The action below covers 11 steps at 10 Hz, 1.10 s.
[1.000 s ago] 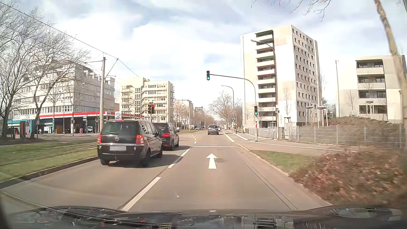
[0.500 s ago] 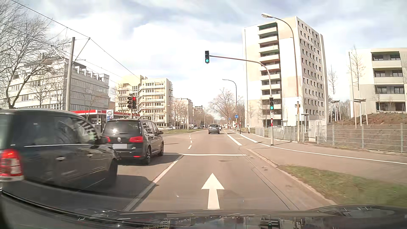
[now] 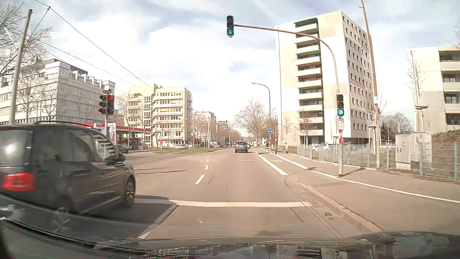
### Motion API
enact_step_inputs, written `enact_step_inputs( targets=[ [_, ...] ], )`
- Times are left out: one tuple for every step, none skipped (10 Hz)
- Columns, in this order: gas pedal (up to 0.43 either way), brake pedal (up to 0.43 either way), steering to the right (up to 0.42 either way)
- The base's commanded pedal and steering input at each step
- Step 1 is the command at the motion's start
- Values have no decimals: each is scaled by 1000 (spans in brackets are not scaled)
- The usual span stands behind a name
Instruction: Follow the waypoints while adhering to traffic rules and regulations
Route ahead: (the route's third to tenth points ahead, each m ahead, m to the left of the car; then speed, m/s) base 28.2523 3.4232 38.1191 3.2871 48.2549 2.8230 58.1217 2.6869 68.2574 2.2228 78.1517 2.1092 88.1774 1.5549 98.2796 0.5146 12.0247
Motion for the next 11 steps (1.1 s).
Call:
enact_step_inputs(
  targets=[
    [79,0,3],
    [79,0,3],
    [79,0,3],
    [79,0,2],
    [79,0,2],
    [79,0,2],
    [79,0,2],
    [79,0,2],
    [79,0,2],
    [79,0,4],
    [79,0,8]
  ],
)
